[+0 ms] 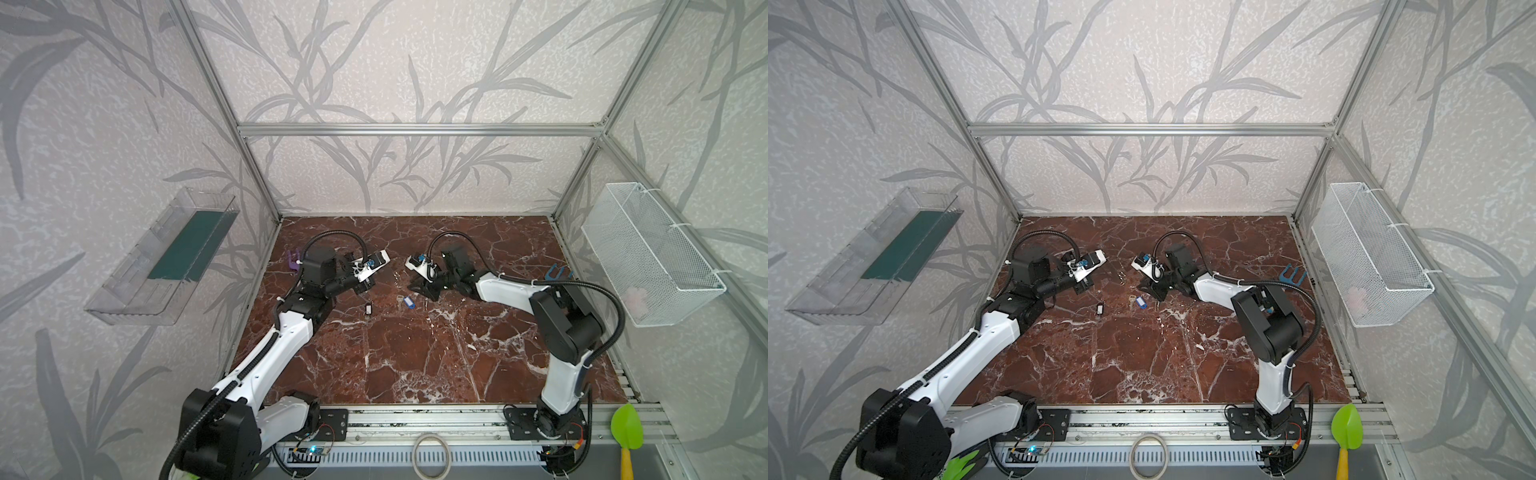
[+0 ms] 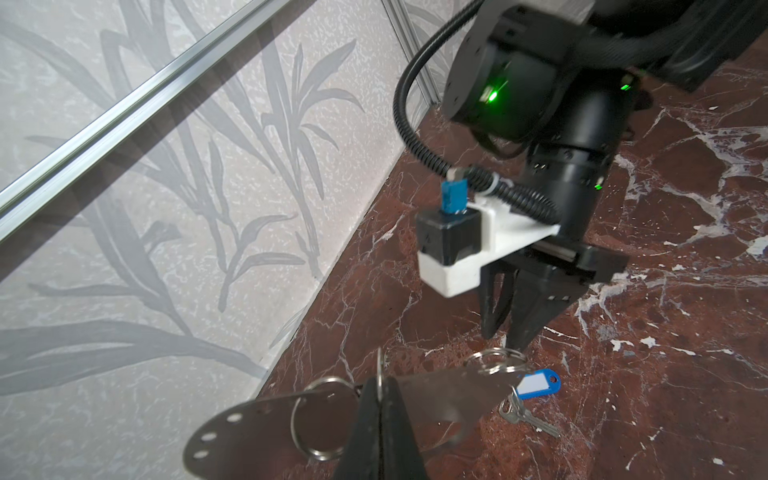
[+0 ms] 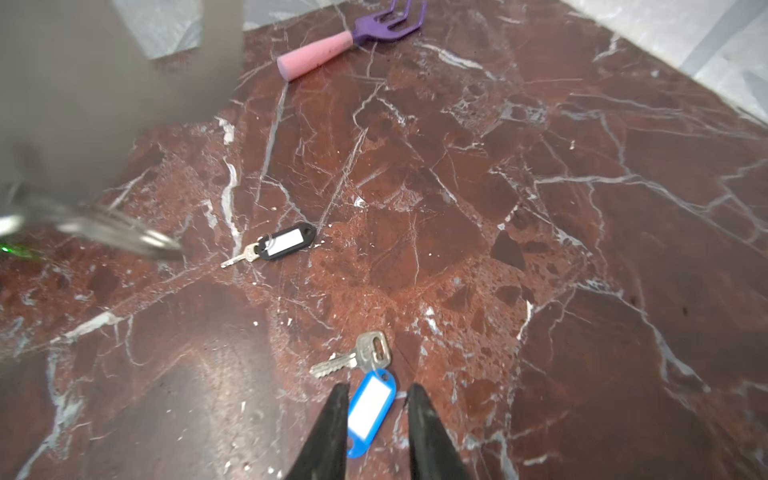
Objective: Put the keys on the keyring
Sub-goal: 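Open the right gripper and move it to the blue-tag key on the table, then lower the right gripper and grasp the blue-tag key by its ring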
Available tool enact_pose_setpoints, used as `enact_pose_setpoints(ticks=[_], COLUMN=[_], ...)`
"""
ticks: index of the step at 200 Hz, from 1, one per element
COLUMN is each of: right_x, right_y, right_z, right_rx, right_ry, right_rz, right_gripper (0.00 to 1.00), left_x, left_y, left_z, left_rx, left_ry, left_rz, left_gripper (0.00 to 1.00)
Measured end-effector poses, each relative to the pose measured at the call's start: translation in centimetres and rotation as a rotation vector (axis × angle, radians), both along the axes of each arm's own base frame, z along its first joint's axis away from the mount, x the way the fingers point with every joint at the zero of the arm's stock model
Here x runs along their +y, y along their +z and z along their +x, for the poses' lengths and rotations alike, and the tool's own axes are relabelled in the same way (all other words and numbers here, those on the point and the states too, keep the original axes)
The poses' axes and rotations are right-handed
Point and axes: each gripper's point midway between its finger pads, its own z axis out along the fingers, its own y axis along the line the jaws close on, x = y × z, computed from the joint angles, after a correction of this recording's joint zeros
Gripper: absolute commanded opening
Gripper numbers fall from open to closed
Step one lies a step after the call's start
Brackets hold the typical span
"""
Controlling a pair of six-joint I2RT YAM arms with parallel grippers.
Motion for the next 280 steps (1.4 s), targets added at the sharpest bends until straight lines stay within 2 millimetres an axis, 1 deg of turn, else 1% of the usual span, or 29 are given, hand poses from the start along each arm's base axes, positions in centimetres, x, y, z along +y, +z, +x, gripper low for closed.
enact_pose_setpoints(ticks=[23, 70, 118, 143, 180, 204, 227, 246, 260, 280], right_x=[0.3, 0.2, 1.0, 1.0, 0.4, 0.0, -0.2, -0.3, -0.1, 0.5], right_y=[-1.2, -2.0, -3.0, -2.7, -2.5, -3.4, -5.0, -6.3, -6.7, -6.6], right_z=[0.5, 0.2, 0.3, 0.2, 0.1, -0.5, -1.1, -1.4, -1.5, -1.0], right_rx=[-0.015, -0.076, -0.091, -0.126, -0.182, -0.177, -0.146, -0.122, -0.112, -0.119], right_ry=[0.058, 0.175, 0.279, 0.314, 0.385, 0.421, 0.451, 0.465, 0.474, 0.477], right_rz=[-0.070, -0.134, -0.181, -0.228, -0.330, -0.369, -0.394, -0.413, -0.422, -0.420], right_gripper=[0.27, 0.27, 0.27, 0.27, 0.28, 0.28, 0.28, 0.28, 0.28, 0.27], left_x=[0.3, 1.0, 1.6, 2.1, 3.2, 4.5, 5.5, 5.9, 6.0, 6.0], left_y=[0.3, 1.1, 1.5, 2.2, 3.3, 3.1, 2.8, 2.5, 2.4, 2.3], left_z=[0.1, 0.1, 0.1, -0.2, -0.7, -1.1, -1.2, -1.3, -1.3, -1.3], left_rx=[-0.013, -0.039, -0.056, -0.081, -0.116, -0.112, -0.106, -0.099, -0.097, -0.094], left_ry=[0.005, 0.021, 0.051, 0.071, 0.104, 0.142, 0.172, 0.182, 0.185, 0.181], left_rz=[0.001, -0.002, 0.004, 0.005, 0.008, 0.013, 0.016, 0.018, 0.018, 0.017], left_gripper=[0.00, 0.00, 0.00, 0.00, 0.00, 0.00, 0.00, 0.00, 0.00, 0.00])
